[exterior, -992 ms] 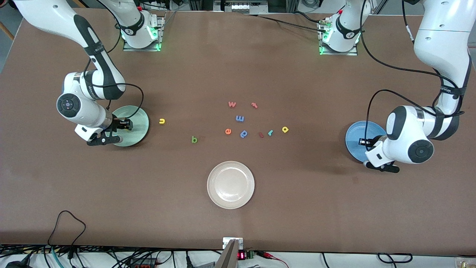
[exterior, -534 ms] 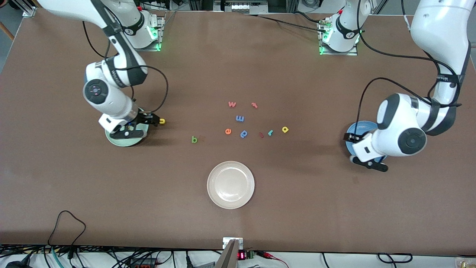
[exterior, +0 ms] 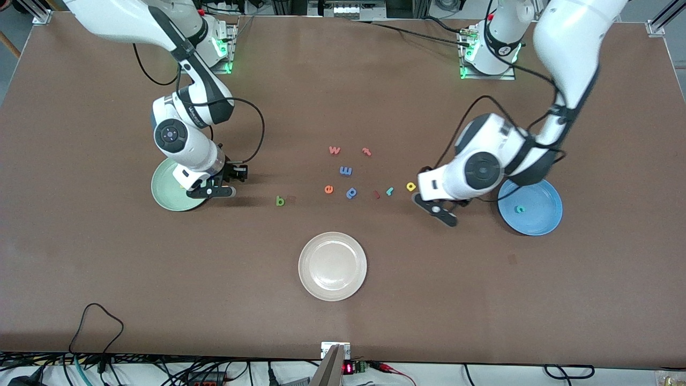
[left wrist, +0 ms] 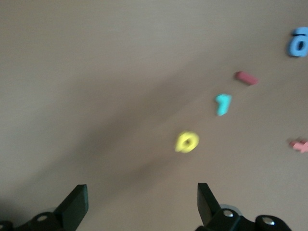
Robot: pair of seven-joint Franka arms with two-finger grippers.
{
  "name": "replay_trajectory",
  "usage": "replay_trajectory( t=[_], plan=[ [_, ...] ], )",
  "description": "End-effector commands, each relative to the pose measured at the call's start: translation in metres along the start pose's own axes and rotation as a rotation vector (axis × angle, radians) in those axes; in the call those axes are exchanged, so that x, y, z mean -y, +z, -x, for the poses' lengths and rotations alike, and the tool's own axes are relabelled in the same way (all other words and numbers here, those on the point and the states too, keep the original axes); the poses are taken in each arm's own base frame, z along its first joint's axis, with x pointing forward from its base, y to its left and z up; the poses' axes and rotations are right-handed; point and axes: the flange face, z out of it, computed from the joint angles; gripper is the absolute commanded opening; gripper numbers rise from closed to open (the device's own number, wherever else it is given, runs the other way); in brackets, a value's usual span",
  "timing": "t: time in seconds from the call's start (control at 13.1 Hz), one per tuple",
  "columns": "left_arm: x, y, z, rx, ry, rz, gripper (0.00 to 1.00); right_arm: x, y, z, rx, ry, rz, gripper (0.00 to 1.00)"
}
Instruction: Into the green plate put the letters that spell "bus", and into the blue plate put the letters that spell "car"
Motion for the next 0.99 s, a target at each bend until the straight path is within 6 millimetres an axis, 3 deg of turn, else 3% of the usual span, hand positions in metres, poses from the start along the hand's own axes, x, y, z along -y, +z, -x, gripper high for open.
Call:
replay_trajectory(
  t=[0.0,0.15,0.23,0.61,0.69,0.76,0.92],
  plan=[
    [-0.018,0.043,0.011,-0.055,0.063,-0.016,1.00,0.001,0.009,0.002,0.007,-0.009,-0.002,0.47],
    [-0.044,0.075,0.021,-0.144,0.097,-0.004,1.00,-0.003,0.009,0.001,0.008,-0.026,0.010,0.47],
    [-0.046,0.083,0.026,-0.145,0.102,-0.003,1.00,-0.004,0.008,0.001,0.000,-0.058,0.022,0.47],
    [-0.046,0.091,0.024,-0.141,0.184,-0.072,1.00,-0.008,0.013,0.005,0.007,-0.081,0.048,0.47],
    [-0.045,0.091,0.024,-0.141,0.182,-0.072,0.93,-0.012,0.015,0.006,0.014,-0.078,0.052,0.47],
    [-0.046,0.091,0.023,-0.141,0.185,-0.071,0.68,-0.016,0.018,0.007,0.026,-0.069,0.057,0.47],
    [-0.045,0.097,0.021,-0.137,0.194,-0.072,0.51,-0.018,0.020,0.009,0.037,-0.069,0.063,0.47]
  ],
)
